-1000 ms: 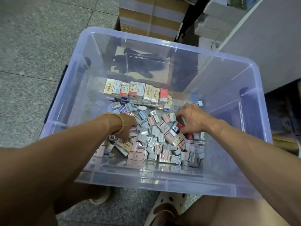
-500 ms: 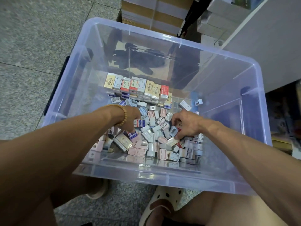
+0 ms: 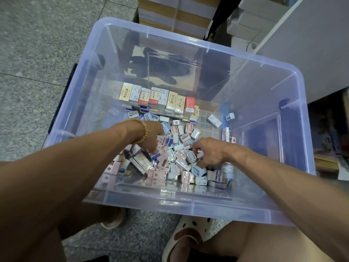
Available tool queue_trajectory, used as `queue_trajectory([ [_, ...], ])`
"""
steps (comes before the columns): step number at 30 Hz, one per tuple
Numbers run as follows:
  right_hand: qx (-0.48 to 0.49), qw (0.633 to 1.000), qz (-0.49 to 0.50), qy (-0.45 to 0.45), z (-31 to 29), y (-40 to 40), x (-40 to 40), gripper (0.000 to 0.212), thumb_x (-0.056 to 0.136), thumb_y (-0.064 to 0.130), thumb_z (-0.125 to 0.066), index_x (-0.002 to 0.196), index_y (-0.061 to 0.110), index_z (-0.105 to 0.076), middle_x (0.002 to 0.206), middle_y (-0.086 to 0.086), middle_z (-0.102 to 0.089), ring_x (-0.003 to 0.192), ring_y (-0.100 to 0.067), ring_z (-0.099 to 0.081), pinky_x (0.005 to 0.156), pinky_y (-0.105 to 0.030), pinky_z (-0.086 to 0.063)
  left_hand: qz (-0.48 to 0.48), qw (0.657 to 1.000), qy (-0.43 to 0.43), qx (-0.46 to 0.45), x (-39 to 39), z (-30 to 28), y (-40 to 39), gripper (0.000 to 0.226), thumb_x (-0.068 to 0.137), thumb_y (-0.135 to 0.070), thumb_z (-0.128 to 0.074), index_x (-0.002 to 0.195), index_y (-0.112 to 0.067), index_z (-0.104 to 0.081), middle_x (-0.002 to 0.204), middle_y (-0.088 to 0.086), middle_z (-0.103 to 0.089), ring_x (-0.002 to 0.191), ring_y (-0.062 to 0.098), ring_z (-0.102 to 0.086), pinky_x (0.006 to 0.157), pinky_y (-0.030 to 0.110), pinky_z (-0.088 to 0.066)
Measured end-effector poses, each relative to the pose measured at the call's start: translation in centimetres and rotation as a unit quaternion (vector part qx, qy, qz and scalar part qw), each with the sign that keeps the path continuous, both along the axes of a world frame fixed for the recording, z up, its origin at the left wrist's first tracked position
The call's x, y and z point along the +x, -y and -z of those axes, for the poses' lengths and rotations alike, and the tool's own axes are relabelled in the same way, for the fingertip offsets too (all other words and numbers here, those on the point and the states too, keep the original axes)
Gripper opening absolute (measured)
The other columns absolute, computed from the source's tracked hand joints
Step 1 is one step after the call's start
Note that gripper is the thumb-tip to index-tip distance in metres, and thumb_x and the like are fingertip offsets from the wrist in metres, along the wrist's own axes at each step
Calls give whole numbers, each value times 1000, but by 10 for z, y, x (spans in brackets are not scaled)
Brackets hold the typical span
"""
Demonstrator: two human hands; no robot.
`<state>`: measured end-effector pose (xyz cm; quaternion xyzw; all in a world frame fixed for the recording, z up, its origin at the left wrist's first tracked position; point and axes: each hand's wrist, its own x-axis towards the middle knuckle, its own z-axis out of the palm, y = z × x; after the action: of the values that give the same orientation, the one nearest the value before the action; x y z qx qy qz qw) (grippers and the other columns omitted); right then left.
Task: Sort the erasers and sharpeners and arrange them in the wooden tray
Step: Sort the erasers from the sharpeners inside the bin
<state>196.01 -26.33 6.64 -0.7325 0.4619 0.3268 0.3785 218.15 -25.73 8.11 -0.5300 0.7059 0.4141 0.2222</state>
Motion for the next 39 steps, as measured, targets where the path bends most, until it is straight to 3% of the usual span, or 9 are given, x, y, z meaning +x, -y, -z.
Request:
queue_trajectory([
  [9, -81, 988, 125, 29, -25, 25, -16, 10, 94, 21, -67, 103, 17, -68, 105, 0, -55, 97, -21, -55, 79, -31, -42, -115, 989, -96, 13, -5, -20, -3, 14, 84, -13, -73, 93, -7, -63, 83, 3, -69, 65, 13, -68, 52, 19, -53],
  [14, -37, 823, 532, 198, -13, 35, -12, 15, 94, 3, -64, 109, 5, -64, 88, -13, -72, 64, -17, -68, 60, -29, -55, -171, 978, -121, -11, -4, -23, 2, 18, 84, -11, -74, 95, -4, -63, 87, 8, -71, 68, 16, -70, 64, 30, -60],
  [19, -21, 729, 640, 242, 6, 55, 3, 11, 92, -5, -64, 102, -1, -61, 90, -19, -69, 63, -21, -69, 52, -26, -56, -214, 967, -141, -12, -5, -24, 4, 12, 85, -12, -72, 87, -12, -61, 81, 1, -69, 64, 10, -68, 50, 16, -50],
  [22, -37, 736, 635, 231, 13, 59, 12, 7, 90, -2, -67, 92, 2, -62, 86, -18, -68, 56, -19, -65, 51, -26, -56, -231, 961, -149, -17, -5, -26, 6, 11, 86, -13, -71, 90, -12, -61, 82, 0, -69, 65, 9, -67, 47, 13, -47],
  [27, -110, 827, 534, 138, 14, 60, -1, 28, 86, 31, -78, 81, 7, -64, 69, -7, -65, 54, -15, -56, 52, -28, -49, -266, 949, -167, -24, -7, -26, 8, 10, 86, -12, -72, 91, -12, -64, 78, 2, -70, 57, 6, -65, 44, 12, -45],
  [29, -71, 793, 580, 174, 10, 59, -9, 33, 90, 38, -72, 91, 5, -65, 70, -7, -62, 53, -14, -53, 45, -25, -43, -274, 946, -174, -22, -7, -24, 8, 8, 86, -11, -72, 91, -11, -66, 80, 6, -72, 61, 11, -69, 49, 16, -52],
  [33, 57, 654, 700, 282, 1, 59, -14, 21, 98, 20, -52, 107, 2, -57, 71, -11, -62, 51, -16, -56, 43, -26, -45, -276, 942, -188, -10, -9, -19, 9, 10, 85, -10, -72, 94, -9, -68, 83, 10, -74, 72, 22, -73, 69, 34, -62],
  [36, 33, 667, 688, 284, -3, 56, -13, 16, 92, -4, -52, 107, -8, -57, 79, -16, -66, 62, -20, -62, 46, -26, -48, -271, 943, -192, -10, -12, -18, 10, 11, 84, -10, -73, 94, -10, -68, 84, 9, -74, 74, 22, -73, 71, 39, -61],
  [39, -46, 698, 668, 255, -3, 53, -14, 3, 93, -3, -62, 90, -3, -62, 85, -18, -69, 74, -24, -67, 57, -27, -54, -269, 944, -191, -16, -13, -17, 10, 11, 84, -11, -73, 94, -11, -67, 83, 9, -74, 74, 23, -73, 72, 40, -61],
])
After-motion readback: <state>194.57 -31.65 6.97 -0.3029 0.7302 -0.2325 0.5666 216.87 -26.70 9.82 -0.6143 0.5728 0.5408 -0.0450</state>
